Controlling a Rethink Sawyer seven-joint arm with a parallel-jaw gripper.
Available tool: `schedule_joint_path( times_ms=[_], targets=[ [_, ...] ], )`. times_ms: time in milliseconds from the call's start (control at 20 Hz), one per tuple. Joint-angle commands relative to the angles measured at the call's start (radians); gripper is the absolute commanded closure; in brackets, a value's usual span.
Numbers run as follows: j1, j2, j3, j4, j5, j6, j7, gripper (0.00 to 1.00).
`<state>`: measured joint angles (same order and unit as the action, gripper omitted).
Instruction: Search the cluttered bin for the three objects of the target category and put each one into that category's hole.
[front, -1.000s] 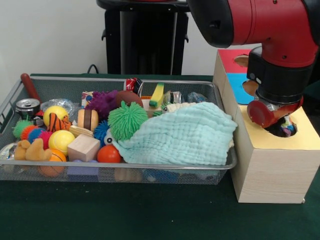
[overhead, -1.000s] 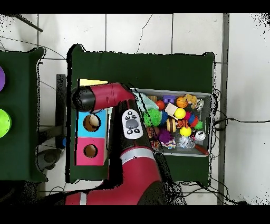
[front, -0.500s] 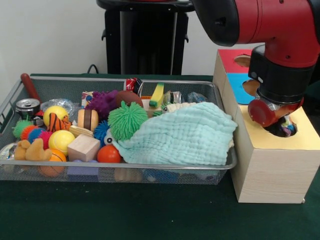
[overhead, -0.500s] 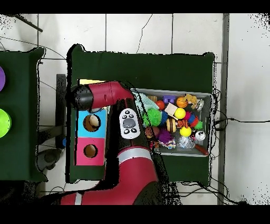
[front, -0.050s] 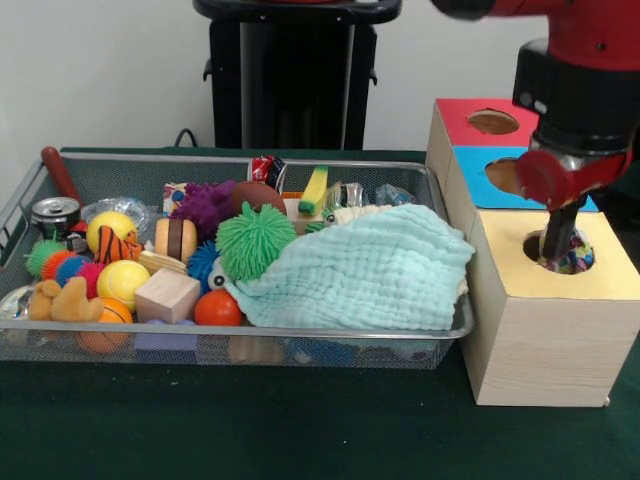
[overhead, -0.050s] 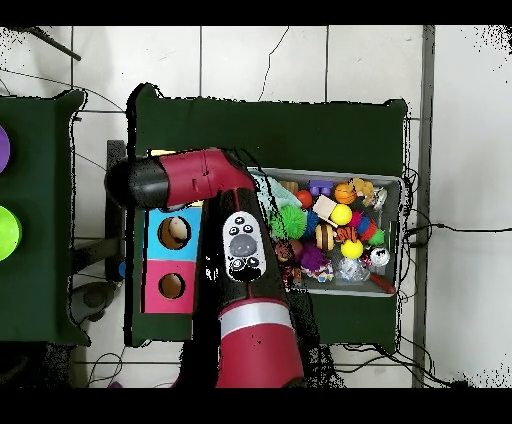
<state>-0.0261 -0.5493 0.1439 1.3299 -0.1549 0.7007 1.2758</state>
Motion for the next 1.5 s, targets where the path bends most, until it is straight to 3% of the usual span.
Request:
schedule_joint_path(
  times_ms=[50, 450, 1500],
  targets=[
    [0.003, -0.127, 0.005, 0.088, 0.007, 0.131, 0.096, 1.00],
    [0.007, -0.162, -0.015, 0.113, -0.011, 0.166, 0.091, 1.00],
    [0.005, -0.033, -0.010, 0.029, -0.044, 0.190, 0.079, 1.00]
  ],
)
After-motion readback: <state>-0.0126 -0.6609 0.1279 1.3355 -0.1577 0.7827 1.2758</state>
